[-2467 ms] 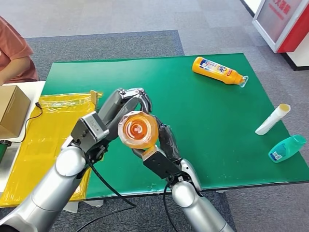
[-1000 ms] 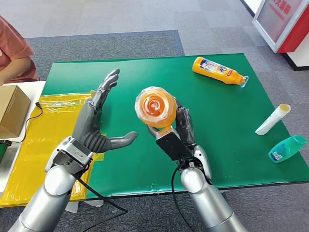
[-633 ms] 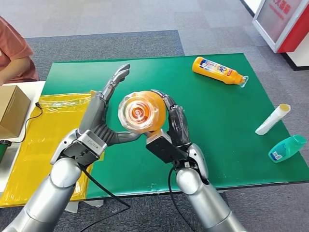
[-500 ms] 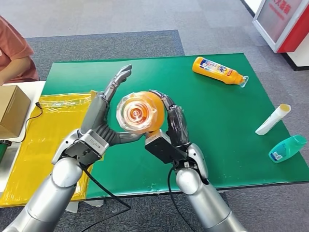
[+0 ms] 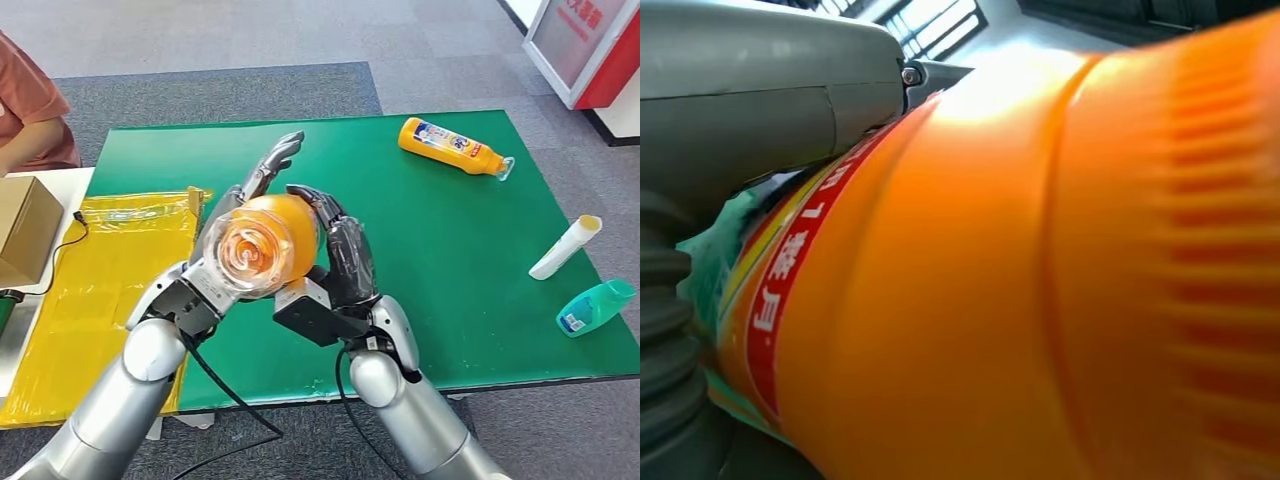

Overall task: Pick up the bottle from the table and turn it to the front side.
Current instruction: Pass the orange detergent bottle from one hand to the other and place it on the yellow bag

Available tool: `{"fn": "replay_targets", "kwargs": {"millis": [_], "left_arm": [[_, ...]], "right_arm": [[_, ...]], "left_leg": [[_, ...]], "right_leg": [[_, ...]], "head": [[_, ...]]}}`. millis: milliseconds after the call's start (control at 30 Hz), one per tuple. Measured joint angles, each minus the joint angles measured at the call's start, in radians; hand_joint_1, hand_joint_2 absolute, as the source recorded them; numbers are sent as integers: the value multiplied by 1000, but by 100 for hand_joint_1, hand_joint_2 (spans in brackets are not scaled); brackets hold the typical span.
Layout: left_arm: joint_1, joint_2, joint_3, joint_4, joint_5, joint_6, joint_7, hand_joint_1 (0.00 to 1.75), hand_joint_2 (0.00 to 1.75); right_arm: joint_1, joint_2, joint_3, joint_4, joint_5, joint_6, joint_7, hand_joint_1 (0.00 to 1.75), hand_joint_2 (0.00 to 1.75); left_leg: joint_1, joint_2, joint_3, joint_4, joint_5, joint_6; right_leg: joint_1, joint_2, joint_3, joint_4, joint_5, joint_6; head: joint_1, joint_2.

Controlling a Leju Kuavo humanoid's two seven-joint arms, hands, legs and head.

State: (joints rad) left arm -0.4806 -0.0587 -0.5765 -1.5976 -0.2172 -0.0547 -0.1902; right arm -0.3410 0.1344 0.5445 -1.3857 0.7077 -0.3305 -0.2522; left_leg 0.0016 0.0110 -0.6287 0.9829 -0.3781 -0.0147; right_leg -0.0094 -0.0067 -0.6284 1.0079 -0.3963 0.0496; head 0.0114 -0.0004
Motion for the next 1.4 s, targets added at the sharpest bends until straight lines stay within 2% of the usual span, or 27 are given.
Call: {"fn": "replay_targets", "kwargs": {"millis": [367, 500, 900, 933, 967, 1033, 1067, 1100, 1200, 1400], "left_arm": [[-53, -23, -24, 21, 111, -40, 29, 0, 175], [-62, -22, -25, 36, 114, -40, 34, 175, 175], [-71, -15, -30, 56, 97, -34, 37, 175, 175], [-71, -15, -30, 56, 93, -31, 37, 175, 175], [-71, -15, -30, 56, 88, -27, 37, 175, 175], [-71, -15, -31, 56, 76, -16, 36, 175, 175], [-70, -15, -33, 56, 68, -8, 34, 175, 175], [-69, -15, -34, 56, 63, -2, 33, 175, 175], [-68, -15, -35, 56, 56, 6, 30, 175, 175], [-2, -13, -18, 36, 23, 123, -20, 175, 175]], "right_arm": [[-61, 35, -14, 158, -8, -84, -37, 175, 175], [-69, 43, -22, 184, -10, -85, -45, 175, 175], [-73, 48, -30, 207, -13, -85, -47, 175, 175], [-73, 48, -30, 208, -13, -84, -46, 161, 175], [-73, 48, -30, 208, -13, -84, -46, 124, 175], [-73, 49, -30, 210, -12, -84, -46, 37, 175], [-73, 49, -30, 211, -12, -83, -46, 7, 175], [-73, 49, -30, 212, -11, -83, -45, 0, 175], [-73, 49, -30, 213, -10, -83, -44, 0, 175], [-74, 51, -24, 239, -44, -61, -22, 0, 175]], "left_leg": [[0, 0, 0, 0, 1, -1], [0, 0, 0, 0, 1, -1], [0, 0, 0, 0, 1, -1], [0, 0, 0, 0, 1, -1], [0, 0, 0, 0, 1, -1], [0, 0, 0, 0, 1, -1], [0, 0, 0, 0, 1, -1], [0, 0, 0, 0, 1, -1], [0, 0, 0, 0, 1, -1], [0, 0, 0, 0, 1, -1]], "right_leg": [[0, 0, -1, 0, 1, 0], [0, 0, -1, 0, 1, 0], [0, 0, -1, 0, 1, 0], [0, 0, -1, 0, 1, 0], [0, 0, -1, 0, 1, 0], [0, 0, -1, 0, 1, 0], [0, 0, -1, 0, 1, 0], [0, 0, -1, 0, 1, 0], [0, 0, -1, 0, 1, 0], [0, 0, -1, 0, 1, 0]], "head": [[0, 0], [0, 0], [0, 0], [0, 0], [0, 0], [0, 0], [0, 0], [0, 0], [0, 0], [0, 0]]}}
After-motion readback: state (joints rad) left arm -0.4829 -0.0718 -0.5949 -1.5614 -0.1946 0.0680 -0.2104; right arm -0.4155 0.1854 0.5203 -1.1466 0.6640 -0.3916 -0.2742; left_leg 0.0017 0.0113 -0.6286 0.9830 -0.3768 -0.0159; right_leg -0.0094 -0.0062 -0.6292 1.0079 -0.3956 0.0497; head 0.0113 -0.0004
